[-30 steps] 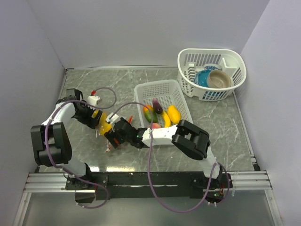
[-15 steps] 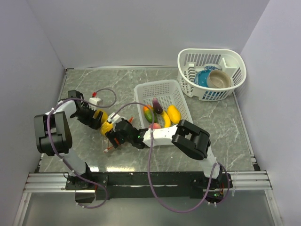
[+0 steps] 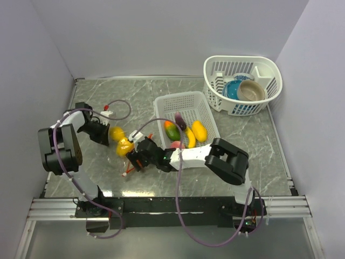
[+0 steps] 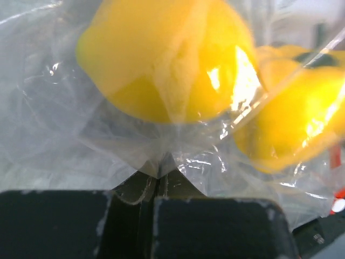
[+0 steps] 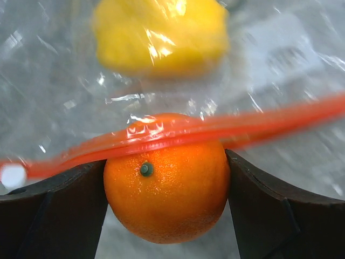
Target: Open the zip-top bag and remove the fake food
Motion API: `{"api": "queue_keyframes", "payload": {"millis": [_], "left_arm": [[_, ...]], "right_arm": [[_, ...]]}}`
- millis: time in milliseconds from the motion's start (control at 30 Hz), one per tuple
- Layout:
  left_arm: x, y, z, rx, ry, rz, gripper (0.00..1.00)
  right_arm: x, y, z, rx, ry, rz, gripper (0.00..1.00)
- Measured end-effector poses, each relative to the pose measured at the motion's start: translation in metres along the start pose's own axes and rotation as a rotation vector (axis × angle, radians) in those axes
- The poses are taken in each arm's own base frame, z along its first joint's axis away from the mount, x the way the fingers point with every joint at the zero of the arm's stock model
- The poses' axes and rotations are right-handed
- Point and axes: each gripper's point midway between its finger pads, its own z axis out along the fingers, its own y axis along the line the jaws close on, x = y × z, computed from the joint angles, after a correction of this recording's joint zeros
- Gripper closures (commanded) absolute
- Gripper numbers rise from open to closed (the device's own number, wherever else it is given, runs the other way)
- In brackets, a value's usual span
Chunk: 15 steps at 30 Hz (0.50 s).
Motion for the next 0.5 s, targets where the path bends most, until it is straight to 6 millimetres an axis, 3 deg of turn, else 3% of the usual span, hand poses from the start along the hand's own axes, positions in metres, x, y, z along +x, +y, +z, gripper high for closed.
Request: {"api": "queue_keyframes", "payload": {"millis": [167,333,433,500], "left_arm": [[-0.025,-0.001,-0.037,-0.057,-0.071,0.035,0.99],[-0.050,-0.001,-0.069,-0.121,-0.147,0.083,0.99],[-0.053,-0.004,-0.072,-0.122,-0.154,0.088,0.99],[-0.054,-0.011,-0.070,-0.109,-0.143,0.094,0.99]], "right_arm": [[-0.001,-0.014,-0.043,0.033,-0.004,-0.002,0.62],[-0.018,-0.034,-0.097,0.088,-0.077,0.017,0.63],[-0.038,-0.061,-0.121,0.165,-0.141,0.054,0.65],[-0.052,-0.090,-0.133,0.236,-0.184,0.100,0.73]]}}
